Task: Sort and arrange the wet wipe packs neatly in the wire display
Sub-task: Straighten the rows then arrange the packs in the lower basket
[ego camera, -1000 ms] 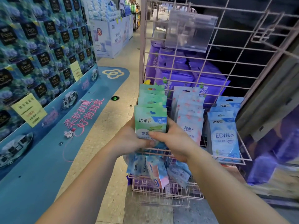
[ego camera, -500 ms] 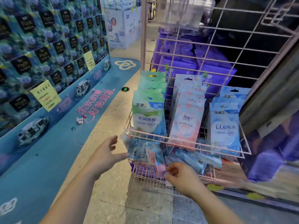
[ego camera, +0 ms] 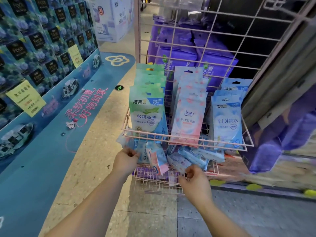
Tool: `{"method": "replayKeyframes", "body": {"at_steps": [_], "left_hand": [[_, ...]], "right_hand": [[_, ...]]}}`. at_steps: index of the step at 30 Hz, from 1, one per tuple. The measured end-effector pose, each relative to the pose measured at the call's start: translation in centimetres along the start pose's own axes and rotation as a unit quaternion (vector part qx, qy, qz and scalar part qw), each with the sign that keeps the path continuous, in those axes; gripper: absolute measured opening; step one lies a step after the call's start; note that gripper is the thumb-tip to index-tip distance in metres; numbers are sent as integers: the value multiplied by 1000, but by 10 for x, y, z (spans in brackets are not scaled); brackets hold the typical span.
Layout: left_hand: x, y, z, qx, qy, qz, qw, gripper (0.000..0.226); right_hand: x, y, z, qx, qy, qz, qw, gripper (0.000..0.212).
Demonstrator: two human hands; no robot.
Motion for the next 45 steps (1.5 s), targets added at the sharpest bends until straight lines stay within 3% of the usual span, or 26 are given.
{"method": "replayKeyframes", "body": {"at_steps": [2,5,8,11,16,18,20,22,25,28,31,33,35,39,42,45], "left_hand": [[3,-3,-5,29,-8,11,999,17],[-12,-11,-19,87,-82,-45,992,38],[-28,-11,-7,33,-37,-106,993,26],[-23,-3,-6,7,8,-77,997,9],[-13,12,-28,-69,239,-73,966,7],[-16,17,-40,-104,318,-99,937,11],[-17,21,-54,-120,365,-113,916,15],[-16,24,-69,-123,377,-108,912,17],[-11,39,-81,-152,321,-100,929,13],[-3,70,-64,-241,240,-105,934,14],[4,97,-33,-274,209,-111,932,24],[4,112,-11,-298,217,-129,921,35],[5,132,9,-350,197,-141,905,44],[-3,143,25,-353,143,-144,914,49],[-11,131,17,-310,137,-161,927,54],[-18,118,4,-274,131,-167,938,51]], "right_hand": [[1,-5,0,15,23,-17,999,39],[0,-14,14,-38,78,-35,996,63],[0,-24,27,-93,116,-46,988,54],[2,-29,26,-102,117,-61,986,46],[9,-26,24,-119,134,-79,981,59],[2,-18,15,-82,108,-80,988,65],[-18,-4,0,-12,35,-122,992,50],[-36,14,-7,8,-34,-169,985,34],[-54,37,-2,-49,-102,-190,975,36],[-59,53,23,-207,-146,-125,959,58],[-48,53,31,-274,-185,-53,942,26],[-32,45,23,-265,-242,30,933,15],[-16,39,14,-249,-272,99,924,17],[-3,35,3,-246,-261,112,927,11],[14,6,-17,-84,-137,25,987,10],[13,-10,-17,-24,28,-98,995,49]]}}
Point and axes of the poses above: each hand's wrist, its own y-axis away from the middle knuckle, its own z-axis out of the palm, x = y × z, the point moved 8 cm from there along -y, towards the middle knuckle, and after that the axes turned 10 degrees about x, right-handed, at the moved point
